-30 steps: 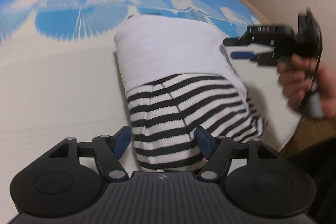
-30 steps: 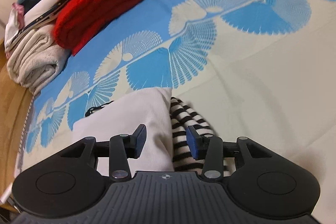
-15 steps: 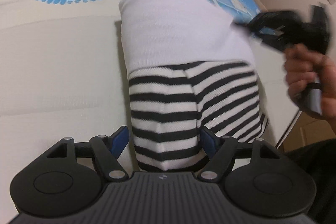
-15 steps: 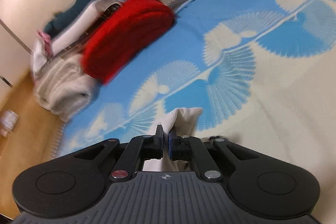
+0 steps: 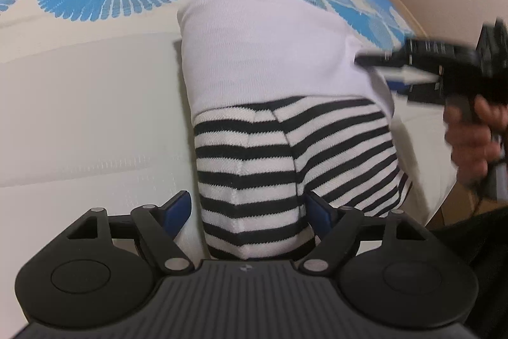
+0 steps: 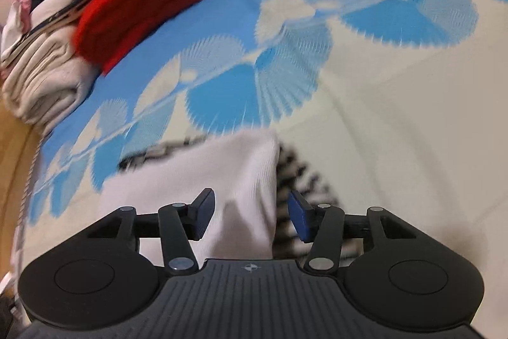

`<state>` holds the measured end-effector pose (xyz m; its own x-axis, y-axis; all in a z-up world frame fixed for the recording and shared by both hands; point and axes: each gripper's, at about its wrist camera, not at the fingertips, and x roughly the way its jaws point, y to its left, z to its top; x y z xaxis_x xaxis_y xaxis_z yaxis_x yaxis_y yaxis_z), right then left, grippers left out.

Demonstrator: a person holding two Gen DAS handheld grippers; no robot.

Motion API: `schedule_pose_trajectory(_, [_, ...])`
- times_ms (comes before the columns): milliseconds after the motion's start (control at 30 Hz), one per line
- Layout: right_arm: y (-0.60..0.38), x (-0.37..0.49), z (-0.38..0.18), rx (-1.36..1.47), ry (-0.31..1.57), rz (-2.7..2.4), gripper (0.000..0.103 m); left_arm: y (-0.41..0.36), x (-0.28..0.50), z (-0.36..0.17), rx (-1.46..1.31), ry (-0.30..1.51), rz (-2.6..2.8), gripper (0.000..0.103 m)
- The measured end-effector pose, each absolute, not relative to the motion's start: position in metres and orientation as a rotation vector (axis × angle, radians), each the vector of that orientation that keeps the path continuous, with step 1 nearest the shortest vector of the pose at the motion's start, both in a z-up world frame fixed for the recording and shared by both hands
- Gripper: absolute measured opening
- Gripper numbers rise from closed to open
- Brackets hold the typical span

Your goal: Fold small clothes

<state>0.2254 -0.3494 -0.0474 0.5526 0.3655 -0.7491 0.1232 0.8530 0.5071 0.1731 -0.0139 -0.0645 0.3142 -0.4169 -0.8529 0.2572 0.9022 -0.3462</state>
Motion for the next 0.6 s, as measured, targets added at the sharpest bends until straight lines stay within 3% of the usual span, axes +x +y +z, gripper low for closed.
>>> schedule_pose_trajectory(200, [-0.335, 0.204, -0.058, 0.483, 1.069, 0.232, 0.053, -0.009, 0.175, -0.051, -0.265, 1.118, -0.436, 0.081])
schedule_pose_trajectory(267, [-0.332, 0.198, -0.056, 0.453, 1.059, 0.253, 0.042, -0.010, 0.177, -0.053, -0.268, 1.125, -0.429, 0.081])
schedule_pose_trajectory(333, [-0.331, 0.193, -0.049, 0.415, 1.028, 0.273, 0.012, -0.013, 0.178, -0.059, -0.231, 1.153, -0.415, 0.082])
schedule_pose_trajectory(400, [-0.335, 0.191, -0.046, 0.400, 1.012, 0.260, 0.004, -0.015, 0.179, -0.064, -0.224, 1.178, -0.413, 0.084])
schedule_pose_trajectory(600, [-0.348, 0.195, -0.061, 0.341, 1.089, 0.132, 0.001, -0.010, 0.188, -0.054, -0.268, 1.130, -0.417, 0.083])
